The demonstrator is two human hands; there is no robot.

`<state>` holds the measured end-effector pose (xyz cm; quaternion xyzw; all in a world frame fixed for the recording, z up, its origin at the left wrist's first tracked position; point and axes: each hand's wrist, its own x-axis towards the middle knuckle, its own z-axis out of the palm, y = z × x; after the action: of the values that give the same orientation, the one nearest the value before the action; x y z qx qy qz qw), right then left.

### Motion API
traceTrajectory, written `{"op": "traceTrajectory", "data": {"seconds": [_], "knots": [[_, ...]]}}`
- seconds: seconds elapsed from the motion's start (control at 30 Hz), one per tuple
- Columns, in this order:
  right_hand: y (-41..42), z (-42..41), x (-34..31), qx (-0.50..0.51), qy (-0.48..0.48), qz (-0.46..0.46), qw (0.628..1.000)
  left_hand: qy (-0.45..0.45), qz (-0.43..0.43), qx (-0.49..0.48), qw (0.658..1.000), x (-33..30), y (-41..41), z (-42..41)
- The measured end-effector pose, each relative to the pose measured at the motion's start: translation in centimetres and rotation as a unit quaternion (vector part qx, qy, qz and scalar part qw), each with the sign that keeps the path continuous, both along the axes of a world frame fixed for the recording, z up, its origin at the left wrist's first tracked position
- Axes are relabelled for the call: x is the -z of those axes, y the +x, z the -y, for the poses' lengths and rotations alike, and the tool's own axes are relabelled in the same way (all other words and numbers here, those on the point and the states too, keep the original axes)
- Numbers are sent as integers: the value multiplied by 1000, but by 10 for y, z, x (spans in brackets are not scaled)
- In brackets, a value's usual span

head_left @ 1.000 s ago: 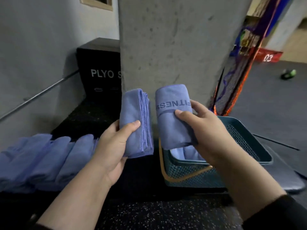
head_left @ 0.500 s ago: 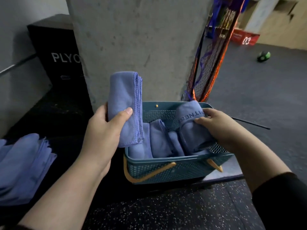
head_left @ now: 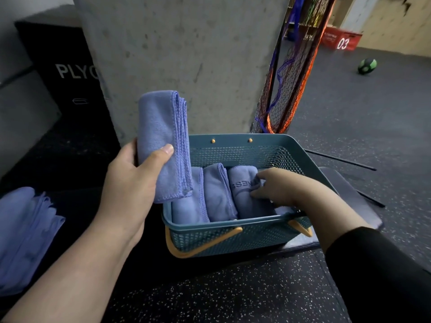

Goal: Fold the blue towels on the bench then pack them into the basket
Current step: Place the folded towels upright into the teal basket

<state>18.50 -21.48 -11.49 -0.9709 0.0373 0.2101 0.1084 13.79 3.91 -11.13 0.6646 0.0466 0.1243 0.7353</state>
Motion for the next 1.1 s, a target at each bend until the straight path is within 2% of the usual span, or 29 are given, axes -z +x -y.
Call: {"op": "traceTrajectory", "data": {"seconds": [0.07,0.13,0.2,0.27,0.33,0.43,0.53,0.6,0.7,0.77,0.87,0.97,1.03,1.1], "knots": [[1,6,-1,15,-4,35,999,9,6,-3,1000,-4,-1,-1],[0,13,-10,43,25,110,993,19,19,-12,1000,-9,-2,-1],[-3,16,-26,64,110,208,970,17,27,-14,999,-14,-4,2],[-13,8,-46,78,268,263,923,21,33,-3,999,-18,-6,8],[-26,-6,-62,62,399,239,883,31,42,7,999,-20,-8,15],[-34,-21,-62,31,471,123,873,44,49,24,998,-20,-8,26],[-34,-33,-53,41,544,40,837,54,31,62,996,-22,-12,38],[-35,-35,-51,46,581,34,812,35,15,105,994,-22,-15,46],[-35,-31,-54,71,615,69,782,82,27,145,986,-23,-17,48],[-33,-21,-55,94,602,106,786,131,49,161,977,-24,-17,45],[-29,0,-53,125,507,187,832,255,110,95,956,-17,-11,30],[-21,18,-43,124,337,213,909,402,125,58,905,-5,-5,15],[-11,24,-33,114,202,189,954,445,82,85,888,1,-3,9],[-1,27,-25,106,99,159,977,466,44,100,878,5,-3,7]]}}
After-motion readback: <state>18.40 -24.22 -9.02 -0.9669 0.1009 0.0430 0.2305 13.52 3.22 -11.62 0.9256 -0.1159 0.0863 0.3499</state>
